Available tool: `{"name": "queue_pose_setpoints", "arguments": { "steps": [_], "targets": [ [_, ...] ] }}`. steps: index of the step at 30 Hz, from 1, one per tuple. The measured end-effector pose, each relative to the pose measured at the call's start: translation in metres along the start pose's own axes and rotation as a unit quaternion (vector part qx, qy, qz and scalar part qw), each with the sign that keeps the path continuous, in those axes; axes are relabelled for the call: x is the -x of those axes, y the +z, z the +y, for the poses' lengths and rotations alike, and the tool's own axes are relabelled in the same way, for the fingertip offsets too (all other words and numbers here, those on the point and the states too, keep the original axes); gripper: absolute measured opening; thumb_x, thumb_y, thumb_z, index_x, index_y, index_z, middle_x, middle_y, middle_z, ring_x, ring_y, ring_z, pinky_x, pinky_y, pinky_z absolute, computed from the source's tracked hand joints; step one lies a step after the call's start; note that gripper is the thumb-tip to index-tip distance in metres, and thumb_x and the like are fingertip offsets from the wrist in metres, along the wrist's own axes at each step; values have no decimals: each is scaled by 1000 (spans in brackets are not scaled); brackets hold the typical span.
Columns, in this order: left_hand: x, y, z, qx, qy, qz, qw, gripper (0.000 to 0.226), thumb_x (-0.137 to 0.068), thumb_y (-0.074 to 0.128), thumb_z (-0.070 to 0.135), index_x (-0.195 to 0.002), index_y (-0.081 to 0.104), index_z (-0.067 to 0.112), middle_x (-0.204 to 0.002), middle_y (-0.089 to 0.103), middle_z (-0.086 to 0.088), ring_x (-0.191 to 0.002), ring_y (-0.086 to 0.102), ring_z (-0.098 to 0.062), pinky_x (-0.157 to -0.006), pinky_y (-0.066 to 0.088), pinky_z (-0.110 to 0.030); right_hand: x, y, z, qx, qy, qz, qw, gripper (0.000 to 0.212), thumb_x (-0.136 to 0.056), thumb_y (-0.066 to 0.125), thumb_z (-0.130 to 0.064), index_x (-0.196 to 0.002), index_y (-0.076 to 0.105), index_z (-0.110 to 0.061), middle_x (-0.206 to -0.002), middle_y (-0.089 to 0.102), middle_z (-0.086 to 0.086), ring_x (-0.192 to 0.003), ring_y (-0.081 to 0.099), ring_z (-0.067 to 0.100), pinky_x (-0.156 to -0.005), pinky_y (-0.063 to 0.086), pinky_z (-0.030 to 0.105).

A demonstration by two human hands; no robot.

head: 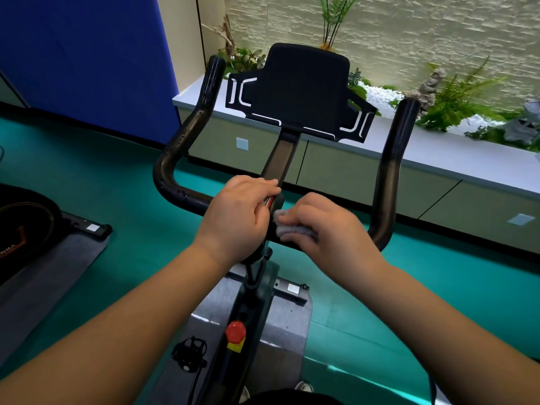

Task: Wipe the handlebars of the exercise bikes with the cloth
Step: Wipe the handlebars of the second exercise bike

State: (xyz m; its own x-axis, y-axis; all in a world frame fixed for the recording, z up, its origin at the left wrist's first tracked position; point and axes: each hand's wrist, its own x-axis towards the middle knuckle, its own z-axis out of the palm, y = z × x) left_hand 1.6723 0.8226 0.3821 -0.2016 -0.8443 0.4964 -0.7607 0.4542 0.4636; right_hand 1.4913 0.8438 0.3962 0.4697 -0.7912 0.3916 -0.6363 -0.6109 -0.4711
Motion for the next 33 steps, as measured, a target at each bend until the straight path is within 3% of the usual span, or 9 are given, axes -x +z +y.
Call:
{"name": "queue_pose_setpoints", "arguments": {
  "steps": [4, 13, 18, 21, 23, 26, 28, 30, 33],
  "targets": [
    [0, 0, 0, 1, 2, -2, 1000, 47, -80, 33, 17, -109, 70, 12, -113, 68, 2, -110, 56, -15, -99, 40, -21, 15, 2, 5, 54, -70, 29, 996, 17, -88, 65, -26, -100, 70, -15, -100, 65, 2, -95, 65, 26, -66, 54, 42],
    [1, 0, -1, 5, -20, 1, 1000, 43, -81, 37, 14, -108, 70, 14, -113, 68, 2, -112, 55, -15, -99, 33, -14, 4, 17, -13, 98, -80, 81, 989, 12, -81, 76, -14, -89, 72, -6, -89, 64, 10, -78, 60, 31, -65, 49, 39],
    [1, -1, 0, 13, -26, -4, 1000, 42, -81, 39, 10, -110, 70, 14, -114, 68, 3, -113, 54, -14, -100, 34, -16, 34, 11, -9, 99, -85, 100, 986, 14, -81, 76, -9, -94, 74, -5, -94, 66, 10, -85, 63, 28, -76, 49, 33],
    [1, -1, 1, 18, -31, -8, 999, 42, -82, 40, 9, -111, 69, 14, -114, 67, 4, -114, 53, -13, -100, 36, -19, 63, 11, -20, -22, 24, 170, 985, 20, -79, 77, -9, -98, 73, -6, -96, 65, 6, -94, 62, 13, -84, 48, 20],
    [1, -1, 1, 19, -31, -4, 999, 41, -82, 41, 8, -111, 70, 14, -114, 68, 4, -113, 53, -13, -100, 36, -20, 80, 14, -26, -112, 108, 222, 962, 20, -77, 78, -17, -95, 71, -11, -95, 66, 2, -94, 61, 7, -85, 46, 16],
    [1, 0, 3, 16, -32, -1, 999, 40, -82, 43, 7, -111, 70, 14, -114, 68, 4, -114, 53, -13, -101, 37, -22, 104, 18, -30, -219, 282, 274, 893, 15, -74, 74, -32, -86, 67, -25, -86, 67, -9, -77, 64, 12, -73, 53, 31],
    [1, 0, 4, 18, -30, 5, 999, 41, -81, 41, 9, -110, 70, 14, -113, 68, 4, -113, 54, -14, -101, 42, -28, 112, 18, -28, -232, 375, 291, 849, 16, -76, 79, -20, -82, 65, -24, -80, 66, -9, -70, 62, 4, -69, 51, 29],
    [1, 0, 6, 19, -28, 12, 999, 41, -80, 41, 9, -108, 70, 13, -111, 69, 3, -111, 55, -15, -101, 43, -31, 111, 18, -25, -221, 411, 314, 827, 18, -79, 76, -8, -80, 62, -20, -78, 65, -7, -69, 59, -4, -65, 46, 16],
    [2, 0, 7, 16, -25, 19, 999, 41, -80, 41, 7, -107, 71, 12, -111, 69, 2, -110, 56, -17, -100, 43, -30, 95, 26, -31, -257, 424, 325, 806, 18, -79, 77, -10, -77, 60, -15, -79, 64, -5, -71, 60, 5, -64, 47, 15]
  ]
}}
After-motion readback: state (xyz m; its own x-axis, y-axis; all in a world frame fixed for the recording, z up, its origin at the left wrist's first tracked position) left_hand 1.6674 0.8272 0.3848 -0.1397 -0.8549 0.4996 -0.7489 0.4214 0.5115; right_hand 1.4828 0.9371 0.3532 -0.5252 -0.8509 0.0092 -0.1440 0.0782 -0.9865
